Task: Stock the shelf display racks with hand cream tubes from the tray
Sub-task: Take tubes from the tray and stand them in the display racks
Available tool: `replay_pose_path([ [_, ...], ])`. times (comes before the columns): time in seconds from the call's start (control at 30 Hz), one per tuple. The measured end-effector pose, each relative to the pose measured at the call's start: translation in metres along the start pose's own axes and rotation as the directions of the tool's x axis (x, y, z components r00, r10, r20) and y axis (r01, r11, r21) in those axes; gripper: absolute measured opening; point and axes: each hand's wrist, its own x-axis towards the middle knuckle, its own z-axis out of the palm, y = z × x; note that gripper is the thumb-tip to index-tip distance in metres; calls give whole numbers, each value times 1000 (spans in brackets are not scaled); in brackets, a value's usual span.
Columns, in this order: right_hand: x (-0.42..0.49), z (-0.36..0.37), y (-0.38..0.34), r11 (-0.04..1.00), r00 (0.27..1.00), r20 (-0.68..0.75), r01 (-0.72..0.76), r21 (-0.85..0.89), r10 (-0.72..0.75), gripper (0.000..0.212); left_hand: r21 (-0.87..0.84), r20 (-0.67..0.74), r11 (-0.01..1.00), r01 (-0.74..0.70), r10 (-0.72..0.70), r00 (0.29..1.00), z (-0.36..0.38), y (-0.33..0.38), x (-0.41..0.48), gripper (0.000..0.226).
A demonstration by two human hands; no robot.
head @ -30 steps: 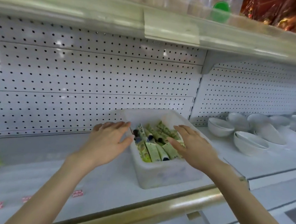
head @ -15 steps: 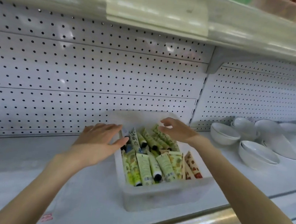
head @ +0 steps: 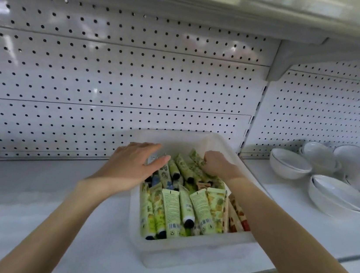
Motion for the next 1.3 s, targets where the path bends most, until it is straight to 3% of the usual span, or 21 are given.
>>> replay_pose_path([
  [0.13,-5,4,2,997,997,-31,70,35,-68,23,-71,-12,997,-21,20,1000,6,3,8,61],
  [0.23,-6,4,2,993,991,-88,109,53,-104,9,-111,-36,994,-19,15,999,9,0,14,56],
  [0.27,-7,-1,0,988,989,-105,118,98,-108,6,-133,-55,991,-19,12,998,9,-1,16,55],
  [0.33,-12,-13,-4,956,976,-185,162,246,-118,22,-193,-102,981,-27,7,995,9,-4,19,51],
  [0.4,-16,-27,-10,865,960,-254,226,447,-119,18,-248,-152,968,-43,5,988,7,-6,21,48],
  [0.47,-25,-37,-16,649,974,-169,228,726,-153,24,-299,-196,952,-57,-3,981,4,-7,24,45],
  [0.53,-35,-42,-22,457,948,-90,229,859,-304,30,-350,-226,934,-75,-7,974,2,-6,26,44],
  [0.67,-41,-41,-32,405,869,-44,273,873,-492,38,-456,-271,881,-127,-1,963,2,2,31,37],
  [0.83,-39,-44,-32,252,793,-27,226,941,-609,71,-560,-361,807,-187,-35,932,0,10,34,16],
  [0.97,-36,-44,-27,226,785,-37,223,948,-619,69,-592,-371,773,-227,-12,929,-5,16,35,17],
  [1.13,-48,-48,-30,259,790,-19,224,940,-613,35,-615,-376,745,-258,10,927,-2,17,35,20],
  [1.2,-49,-51,-29,222,810,-31,198,955,-585,35,-665,-395,692,-283,-4,918,-5,16,33,15],
  [1.23,-47,-51,-27,243,834,-37,202,949,-550,35,-692,-401,660,-292,-14,916,-7,17,32,13],
  [1.3,-40,-44,-23,397,900,-39,230,889,-433,33,-741,-400,598,-307,-25,916,-9,17,30,12],
])
